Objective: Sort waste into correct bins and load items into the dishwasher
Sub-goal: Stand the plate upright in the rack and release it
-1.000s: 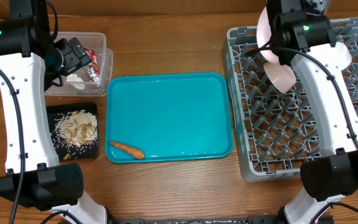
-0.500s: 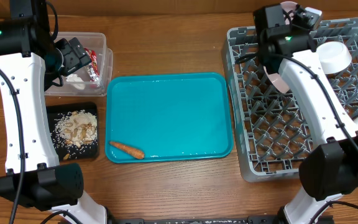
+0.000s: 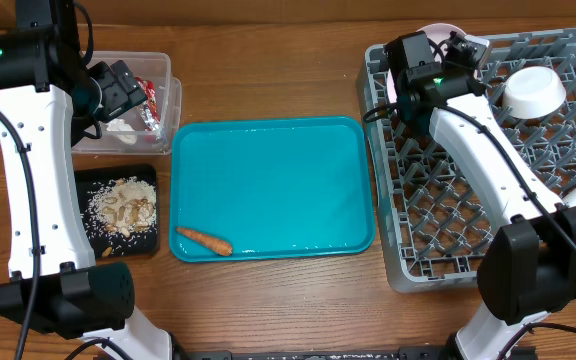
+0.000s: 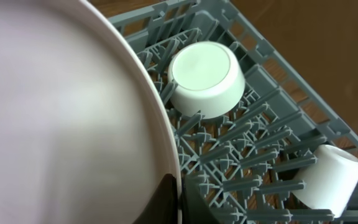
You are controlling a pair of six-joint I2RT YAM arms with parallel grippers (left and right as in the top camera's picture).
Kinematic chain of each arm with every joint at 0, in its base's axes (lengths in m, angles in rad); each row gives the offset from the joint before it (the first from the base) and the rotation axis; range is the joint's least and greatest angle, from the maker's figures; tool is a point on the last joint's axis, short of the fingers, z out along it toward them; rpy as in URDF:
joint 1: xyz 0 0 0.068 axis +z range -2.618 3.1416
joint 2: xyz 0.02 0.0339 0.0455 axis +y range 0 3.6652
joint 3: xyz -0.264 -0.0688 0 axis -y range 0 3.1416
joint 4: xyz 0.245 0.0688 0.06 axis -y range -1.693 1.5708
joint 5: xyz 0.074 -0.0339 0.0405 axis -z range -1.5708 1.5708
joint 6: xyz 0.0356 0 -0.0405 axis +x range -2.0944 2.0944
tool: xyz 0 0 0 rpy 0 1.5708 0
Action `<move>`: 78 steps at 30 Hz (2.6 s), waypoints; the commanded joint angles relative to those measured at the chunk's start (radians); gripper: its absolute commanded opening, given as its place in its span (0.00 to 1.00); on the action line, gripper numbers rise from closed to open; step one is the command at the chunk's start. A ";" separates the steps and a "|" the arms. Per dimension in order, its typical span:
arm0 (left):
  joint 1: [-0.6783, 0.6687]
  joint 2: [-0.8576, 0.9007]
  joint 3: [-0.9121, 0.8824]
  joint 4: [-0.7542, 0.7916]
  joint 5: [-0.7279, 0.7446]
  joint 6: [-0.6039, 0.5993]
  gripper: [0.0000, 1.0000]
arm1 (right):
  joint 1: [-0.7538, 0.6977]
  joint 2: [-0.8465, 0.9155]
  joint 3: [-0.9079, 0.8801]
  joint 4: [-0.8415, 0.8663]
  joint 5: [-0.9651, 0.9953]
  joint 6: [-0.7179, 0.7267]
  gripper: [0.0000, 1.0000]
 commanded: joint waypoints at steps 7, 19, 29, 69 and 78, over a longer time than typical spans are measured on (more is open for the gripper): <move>0.004 -0.004 0.007 -0.002 -0.013 0.001 1.00 | 0.008 -0.008 0.000 0.075 0.341 -0.040 0.04; 0.004 -0.004 0.007 -0.002 -0.013 0.001 1.00 | 0.039 -0.006 -0.002 0.081 0.245 -0.040 0.04; 0.004 -0.004 0.007 -0.002 -0.013 0.002 1.00 | 0.039 -0.005 -0.060 0.075 0.242 -0.039 0.04; 0.004 -0.004 0.007 -0.006 -0.013 0.001 1.00 | 0.163 -0.115 0.024 -0.058 -0.208 -0.040 0.77; 0.003 -0.004 0.007 -0.039 0.048 0.000 1.00 | -0.116 -0.300 0.086 -0.051 -0.679 -0.194 0.86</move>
